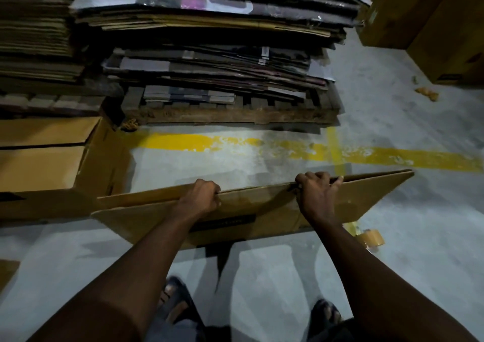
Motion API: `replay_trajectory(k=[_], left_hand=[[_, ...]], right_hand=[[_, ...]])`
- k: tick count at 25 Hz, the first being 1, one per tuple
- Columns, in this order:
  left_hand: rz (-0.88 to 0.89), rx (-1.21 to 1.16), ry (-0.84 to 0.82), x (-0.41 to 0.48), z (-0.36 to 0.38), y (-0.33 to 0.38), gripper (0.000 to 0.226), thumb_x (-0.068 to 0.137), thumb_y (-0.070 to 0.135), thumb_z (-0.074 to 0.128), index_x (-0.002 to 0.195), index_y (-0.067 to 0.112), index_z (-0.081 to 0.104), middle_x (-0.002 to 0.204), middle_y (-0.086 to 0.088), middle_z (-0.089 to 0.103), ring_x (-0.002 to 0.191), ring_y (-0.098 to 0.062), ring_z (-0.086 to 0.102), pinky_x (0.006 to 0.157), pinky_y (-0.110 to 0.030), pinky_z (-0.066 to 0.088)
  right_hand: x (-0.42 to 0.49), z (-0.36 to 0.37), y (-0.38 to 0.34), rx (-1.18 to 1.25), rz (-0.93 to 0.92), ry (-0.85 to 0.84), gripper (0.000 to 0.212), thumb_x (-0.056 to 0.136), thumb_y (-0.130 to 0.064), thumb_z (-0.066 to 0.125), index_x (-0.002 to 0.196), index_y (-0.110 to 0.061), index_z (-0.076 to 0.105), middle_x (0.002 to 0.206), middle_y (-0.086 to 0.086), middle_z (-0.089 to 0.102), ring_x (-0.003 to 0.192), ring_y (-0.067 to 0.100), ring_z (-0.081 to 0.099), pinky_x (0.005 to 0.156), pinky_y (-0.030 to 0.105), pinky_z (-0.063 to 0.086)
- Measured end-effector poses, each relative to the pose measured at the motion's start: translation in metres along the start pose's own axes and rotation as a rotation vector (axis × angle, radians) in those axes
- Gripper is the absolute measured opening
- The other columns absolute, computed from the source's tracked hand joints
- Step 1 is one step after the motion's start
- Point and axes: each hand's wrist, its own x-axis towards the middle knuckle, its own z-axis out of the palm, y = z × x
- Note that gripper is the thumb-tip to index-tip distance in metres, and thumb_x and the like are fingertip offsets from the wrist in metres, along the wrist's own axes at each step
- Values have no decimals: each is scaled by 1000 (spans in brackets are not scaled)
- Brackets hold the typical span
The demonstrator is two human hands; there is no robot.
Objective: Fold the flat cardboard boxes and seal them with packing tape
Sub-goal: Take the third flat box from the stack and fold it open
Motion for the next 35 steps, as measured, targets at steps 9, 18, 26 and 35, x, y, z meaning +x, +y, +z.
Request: replay_trajectory(k=[9,18,26,35], left_hand=[[-50,82,70,-30,10,2,5,87,18,61,91,17,63,98,-6,64,93,-26,62,71,-31,45],[239,286,51,-38,33,6,40,85,12,60,123,23,55,128,-3,53,110,-21,55,87,-32,46],[293,77,-66,-26,46,1,57,90,1,47,136,35,50,125,1,58,109,-20,60,88,-32,48],[298,-39,-125,-14,76,16,66,81,-11,47,129,32,60,110,-1,71,96,-18,66,82,-36,56]], right_hand=[[6,-1,-11,19,-147,-157,29,87,-30,61,117,-29,58,114,0,64,106,30,53,85,43,44],[18,-7,-5,128,-172,-357,30,93,-37,58,120,-26,62,119,8,66,114,31,53,91,42,48],[45,12,-31,73,-186,55,13,87,-16,66,100,-18,65,99,5,67,91,32,54,67,38,42],[76,29,-82,240,-344,16,48,85,-5,68,129,-18,56,125,7,58,117,27,49,91,37,47]])
